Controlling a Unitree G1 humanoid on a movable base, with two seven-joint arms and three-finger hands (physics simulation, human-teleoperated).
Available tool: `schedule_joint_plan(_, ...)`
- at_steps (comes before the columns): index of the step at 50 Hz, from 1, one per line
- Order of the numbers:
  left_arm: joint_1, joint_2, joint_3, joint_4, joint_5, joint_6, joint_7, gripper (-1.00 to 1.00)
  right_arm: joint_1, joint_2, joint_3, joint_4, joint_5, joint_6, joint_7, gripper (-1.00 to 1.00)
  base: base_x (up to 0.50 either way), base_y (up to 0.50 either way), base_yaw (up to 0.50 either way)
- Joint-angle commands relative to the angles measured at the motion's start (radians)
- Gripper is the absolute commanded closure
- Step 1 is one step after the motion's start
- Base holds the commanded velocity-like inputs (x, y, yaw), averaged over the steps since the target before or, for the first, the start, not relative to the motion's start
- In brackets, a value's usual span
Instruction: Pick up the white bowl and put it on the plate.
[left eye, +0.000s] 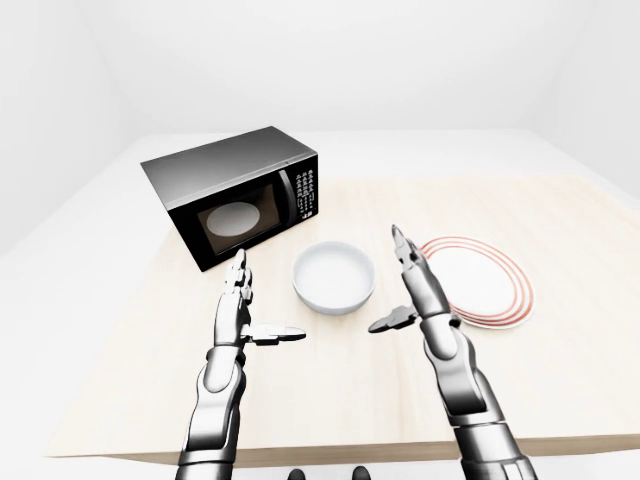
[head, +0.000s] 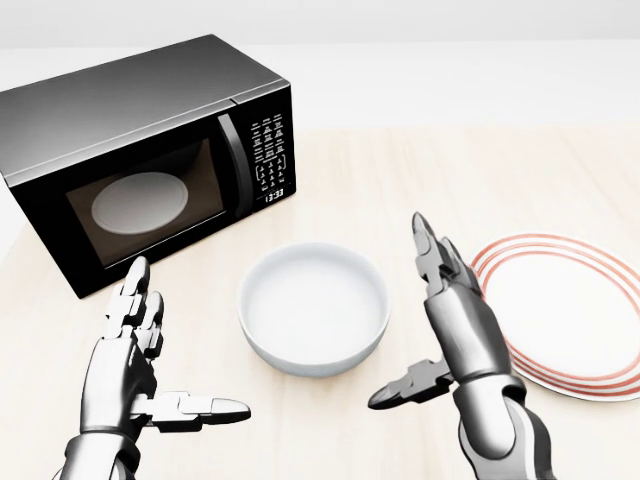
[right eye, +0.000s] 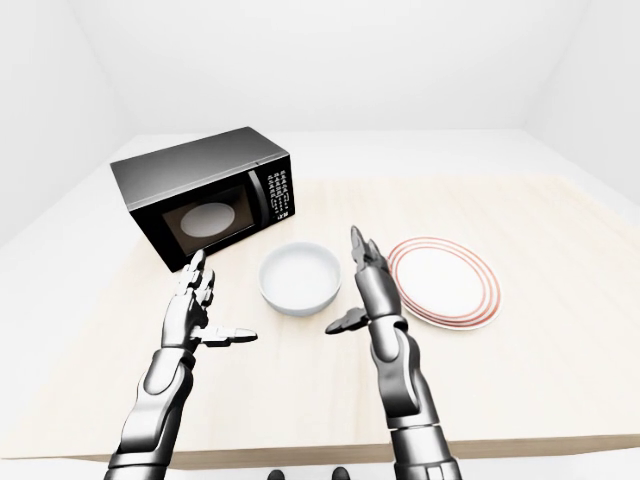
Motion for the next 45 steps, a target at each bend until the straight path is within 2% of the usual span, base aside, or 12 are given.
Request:
schedule_joint_plan(1, 0.000, 0.000, 0.000, 0.000, 0.000, 0.000, 0.000, -1.00, -0.052, -0.012, 0.017, 0.031, -0.219, -0.015, 0.039, -1.00, 0.00, 0.00, 0.00)
schedule_joint_plan(4, 0.000, 0.000, 0.000, 0.000, 0.000, 0.000, 0.000, -1.00, -0.054, -0.009, 0.020, 0.026, -0.249, -0.017, 0.051, -1.00, 0.00, 0.00, 0.00)
schedule_joint_plan(5, 0.000, 0.000, 0.000, 0.000, 0.000, 0.000, 0.000, -1.00, -0.059, -0.020, 0.039, -0.003, -0.311, -0.015, 0.072, -1.00, 0.00, 0.00, 0.00)
schedule_joint_plan(10, 0.000, 0.000, 0.000, 0.000, 0.000, 0.000, 0.000, -1.00, -0.061, -0.016, 0.048, -0.030, -0.406, -0.050, 0.146, -1.00, 0.00, 0.00, 0.00)
schedule_joint_plan(11, 0.000, 0.000, 0.000, 0.000, 0.000, 0.000, 0.000, -1.00, -0.137, -0.063, 0.139, -0.080, -0.565, -0.065, 0.388, -1.00, 0.00, 0.00, 0.00)
schedule_joint_plan(13, 0.000, 0.000, 0.000, 0.000, 0.000, 0.000, 0.000, -1.00, -0.140, -0.033, 0.109, -0.075, -0.614, -0.112, 0.416, -1.00, 0.00, 0.00, 0.00)
schedule_joint_plan(14, 0.000, 0.000, 0.000, 0.000, 0.000, 0.000, 0.000, -1.00, -0.140, -0.025, 0.100, -0.073, -0.623, -0.118, 0.418, -1.00, 0.00, 0.00, 0.00)
schedule_joint_plan(19, 0.000, 0.000, 0.000, 0.000, 0.000, 0.000, 0.000, -1.00, -0.138, 0.004, 0.083, -0.083, -0.663, -0.118, 0.441, -1.00, 0.00, 0.00, 0.00)
schedule_joint_plan(32, 0.000, 0.000, 0.000, 0.000, 0.000, 0.000, 0.000, -1.00, -0.158, 0.018, 0.091, -0.081, -0.685, -0.118, 0.510, -1.00, 0.00, 0.00, 0.00)
schedule_joint_plan(45, 0.000, 0.000, 0.000, 0.000, 0.000, 0.000, 0.000, -1.00, -0.148, 0.034, 0.110, -0.085, -0.658, -0.118, 0.657, -1.00, 0.00, 0.00, 0.00)
